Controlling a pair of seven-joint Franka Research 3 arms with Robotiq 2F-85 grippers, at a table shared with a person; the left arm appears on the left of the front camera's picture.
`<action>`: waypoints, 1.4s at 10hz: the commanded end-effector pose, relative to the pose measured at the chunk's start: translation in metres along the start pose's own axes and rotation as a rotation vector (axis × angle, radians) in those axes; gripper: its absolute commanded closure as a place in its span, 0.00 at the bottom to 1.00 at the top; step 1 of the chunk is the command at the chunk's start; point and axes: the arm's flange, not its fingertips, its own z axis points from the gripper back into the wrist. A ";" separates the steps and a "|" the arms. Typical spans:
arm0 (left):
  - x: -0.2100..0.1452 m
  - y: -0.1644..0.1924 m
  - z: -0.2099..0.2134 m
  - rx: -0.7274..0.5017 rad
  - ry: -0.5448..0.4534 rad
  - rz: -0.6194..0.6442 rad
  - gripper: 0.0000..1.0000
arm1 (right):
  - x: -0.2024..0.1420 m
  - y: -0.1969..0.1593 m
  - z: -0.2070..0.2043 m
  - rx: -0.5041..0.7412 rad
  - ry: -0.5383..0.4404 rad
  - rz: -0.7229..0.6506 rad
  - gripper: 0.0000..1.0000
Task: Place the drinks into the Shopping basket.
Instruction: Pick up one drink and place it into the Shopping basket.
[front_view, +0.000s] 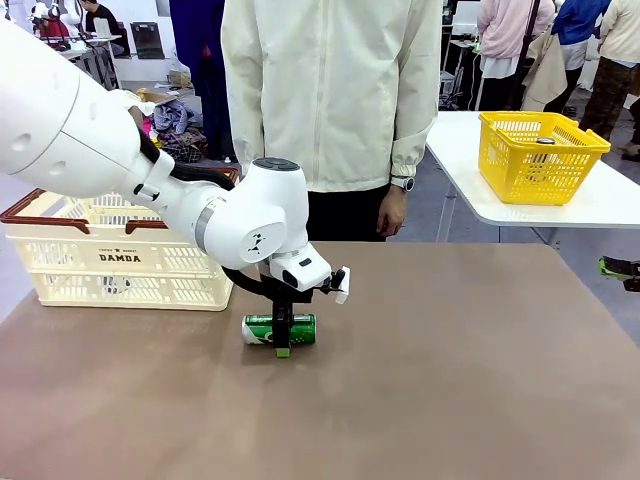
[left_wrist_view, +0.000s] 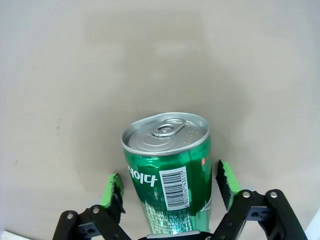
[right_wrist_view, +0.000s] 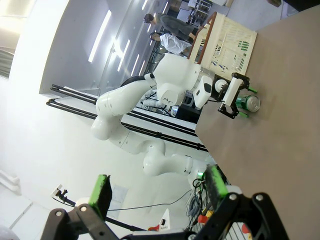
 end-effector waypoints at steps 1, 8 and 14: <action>0.000 0.001 0.003 0.006 0.021 -0.002 0.88 | 0.003 0.005 0.000 0.011 -0.012 -0.009 0.00; -0.005 0.003 0.011 -0.008 0.025 0.017 1.00 | 0.003 0.005 0.000 0.011 -0.012 -0.009 0.00; -0.040 -0.023 0.197 0.010 -0.080 -0.050 1.00 | 0.003 0.005 0.000 0.011 -0.012 -0.009 0.00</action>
